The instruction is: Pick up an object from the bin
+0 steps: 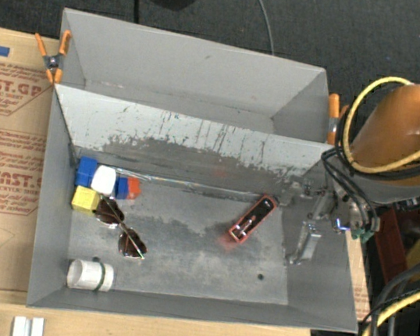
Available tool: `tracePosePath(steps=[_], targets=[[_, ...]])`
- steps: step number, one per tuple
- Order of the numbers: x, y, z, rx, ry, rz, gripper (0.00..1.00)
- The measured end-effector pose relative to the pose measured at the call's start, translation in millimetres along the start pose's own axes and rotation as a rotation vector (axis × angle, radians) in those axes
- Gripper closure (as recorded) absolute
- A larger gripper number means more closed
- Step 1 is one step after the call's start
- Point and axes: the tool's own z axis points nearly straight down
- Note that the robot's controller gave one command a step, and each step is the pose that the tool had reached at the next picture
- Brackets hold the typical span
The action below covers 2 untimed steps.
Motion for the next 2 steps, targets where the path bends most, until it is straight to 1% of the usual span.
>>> tracePosePath(steps=[1,2], targets=[[-1.2,0,-5,0.001,-0.007,-0.001,0.00],[-11.5,5,23,0.003,-0.016,-0.043,0.00]])
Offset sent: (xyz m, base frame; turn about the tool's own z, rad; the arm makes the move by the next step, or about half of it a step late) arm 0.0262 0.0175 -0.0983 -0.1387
